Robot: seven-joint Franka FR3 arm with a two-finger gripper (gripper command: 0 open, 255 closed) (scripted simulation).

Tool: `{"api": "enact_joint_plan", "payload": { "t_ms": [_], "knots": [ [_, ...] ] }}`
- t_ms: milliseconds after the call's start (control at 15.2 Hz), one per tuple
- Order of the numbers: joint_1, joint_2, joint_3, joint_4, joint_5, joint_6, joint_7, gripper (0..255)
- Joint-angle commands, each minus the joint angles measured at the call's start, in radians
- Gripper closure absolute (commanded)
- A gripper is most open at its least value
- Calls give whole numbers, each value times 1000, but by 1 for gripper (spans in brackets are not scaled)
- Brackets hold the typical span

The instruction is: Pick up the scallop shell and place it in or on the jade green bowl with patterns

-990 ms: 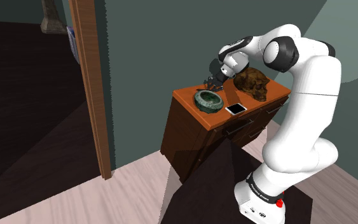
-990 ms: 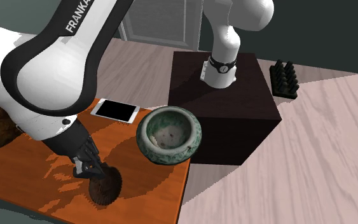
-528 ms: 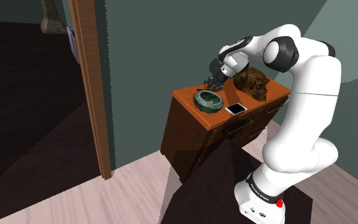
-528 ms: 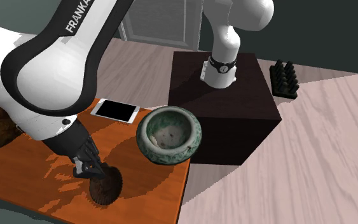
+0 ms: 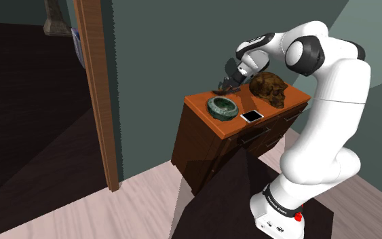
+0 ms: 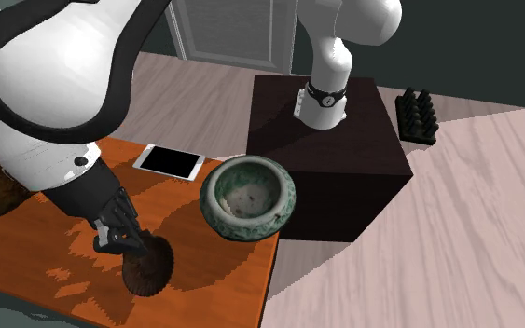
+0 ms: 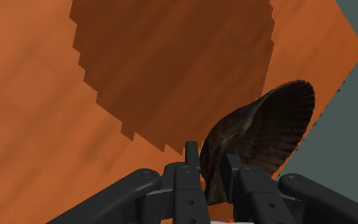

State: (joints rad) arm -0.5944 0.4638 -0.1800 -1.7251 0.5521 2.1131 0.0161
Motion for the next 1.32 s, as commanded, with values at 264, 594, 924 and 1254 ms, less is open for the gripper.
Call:
{"api": "enact_joint_plan", "payload": {
  "t_ms": [264, 594, 924, 1254],
  "knots": [
    [2, -37, -9, 28, -23, -59, 32, 255],
    [3, -64, -15, 54, -39, -107, 58, 255],
    [3, -87, -20, 87, -54, -157, 83, 255],
    [2, -106, -23, 126, -67, -210, 107, 255]
  ]
}}
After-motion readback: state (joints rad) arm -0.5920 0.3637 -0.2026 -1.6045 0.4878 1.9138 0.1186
